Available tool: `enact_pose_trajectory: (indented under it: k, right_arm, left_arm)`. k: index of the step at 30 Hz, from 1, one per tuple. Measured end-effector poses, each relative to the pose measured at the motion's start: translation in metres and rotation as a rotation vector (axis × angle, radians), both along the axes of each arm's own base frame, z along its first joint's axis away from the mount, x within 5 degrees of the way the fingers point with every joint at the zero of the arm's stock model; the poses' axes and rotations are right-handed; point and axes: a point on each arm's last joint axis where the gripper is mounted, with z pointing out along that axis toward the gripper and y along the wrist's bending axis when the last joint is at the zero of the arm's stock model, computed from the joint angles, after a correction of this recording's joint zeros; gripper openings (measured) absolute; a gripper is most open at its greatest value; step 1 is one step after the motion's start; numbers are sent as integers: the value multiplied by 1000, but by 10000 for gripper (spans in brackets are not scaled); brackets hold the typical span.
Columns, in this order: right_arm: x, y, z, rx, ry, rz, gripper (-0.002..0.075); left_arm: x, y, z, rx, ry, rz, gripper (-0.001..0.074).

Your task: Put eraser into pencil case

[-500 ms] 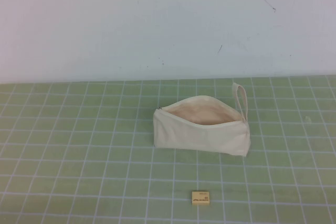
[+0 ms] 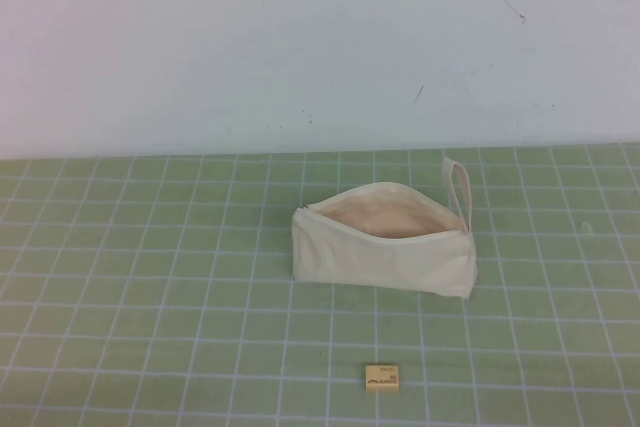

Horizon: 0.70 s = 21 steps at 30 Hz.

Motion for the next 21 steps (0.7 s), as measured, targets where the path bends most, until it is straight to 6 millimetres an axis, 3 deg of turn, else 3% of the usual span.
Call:
enact_pose_trajectory:
  k: [14, 16, 21]
  right_arm:
    - [0, -1, 1, -32, -13, -3, -1]
    - [1, 2, 1, 108, -18, -10, -1]
    - [1, 19, 7, 726, -14, -17, -1]
  left_arm:
    - [0, 0, 0, 0, 0, 0, -1]
    - [0, 0, 0, 0, 0, 0, -1]
    - [0, 0, 0, 0, 0, 0, -1]
